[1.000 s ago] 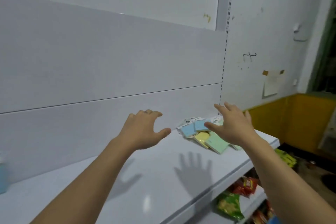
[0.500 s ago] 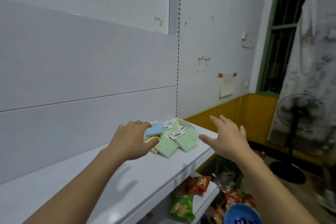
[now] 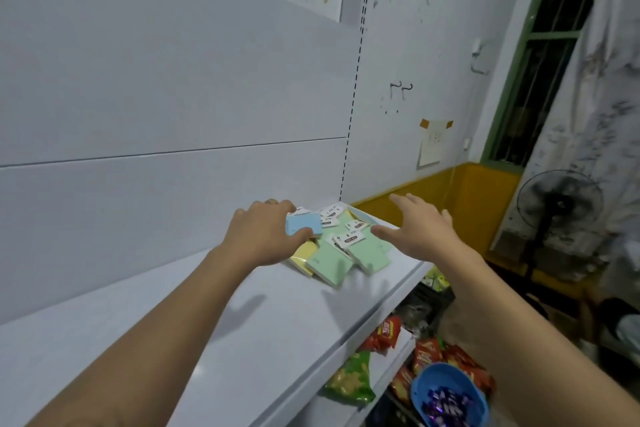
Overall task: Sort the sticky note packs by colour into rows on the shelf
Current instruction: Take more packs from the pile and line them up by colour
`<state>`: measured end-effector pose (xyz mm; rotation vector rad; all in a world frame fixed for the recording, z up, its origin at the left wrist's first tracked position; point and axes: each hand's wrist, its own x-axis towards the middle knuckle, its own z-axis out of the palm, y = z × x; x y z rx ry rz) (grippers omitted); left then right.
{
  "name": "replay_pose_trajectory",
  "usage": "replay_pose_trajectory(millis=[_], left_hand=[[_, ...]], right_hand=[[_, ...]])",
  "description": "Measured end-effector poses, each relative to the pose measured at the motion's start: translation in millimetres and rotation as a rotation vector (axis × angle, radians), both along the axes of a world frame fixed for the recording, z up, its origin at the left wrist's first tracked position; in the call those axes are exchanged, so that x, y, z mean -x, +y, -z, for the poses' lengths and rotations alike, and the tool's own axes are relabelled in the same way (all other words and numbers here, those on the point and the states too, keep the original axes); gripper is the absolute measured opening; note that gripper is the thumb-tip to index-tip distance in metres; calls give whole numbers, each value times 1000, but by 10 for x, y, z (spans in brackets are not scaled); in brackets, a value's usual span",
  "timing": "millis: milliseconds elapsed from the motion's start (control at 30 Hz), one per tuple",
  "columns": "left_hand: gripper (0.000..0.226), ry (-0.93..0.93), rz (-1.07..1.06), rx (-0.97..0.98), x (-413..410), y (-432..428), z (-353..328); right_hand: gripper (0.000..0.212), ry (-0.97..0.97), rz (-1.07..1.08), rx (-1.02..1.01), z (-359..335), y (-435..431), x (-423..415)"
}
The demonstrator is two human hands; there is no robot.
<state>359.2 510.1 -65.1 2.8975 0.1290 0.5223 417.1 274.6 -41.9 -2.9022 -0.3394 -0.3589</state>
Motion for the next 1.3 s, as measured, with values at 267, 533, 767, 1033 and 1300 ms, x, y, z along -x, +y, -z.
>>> replay_pose_trajectory(millis=[267, 533, 767, 1033, 1300], left_hand=[[56, 28, 6, 39, -465, 343, 190], [56, 94, -26, 69, -1008, 314, 349], [71, 257, -161, 121, -1630, 123, 422], [88, 456, -402, 138, -2036, -75, 429], [88, 429, -535, 146, -2088, -255, 550]], right_hand=[[81, 38, 38, 12, 153, 262, -441], [84, 111, 21, -18, 298, 187, -1113], [78, 233, -93, -136, 478, -63, -1963], [52, 336, -235, -200, 619, -155, -2675], [74, 444, -247, -147, 903, -219, -2908]])
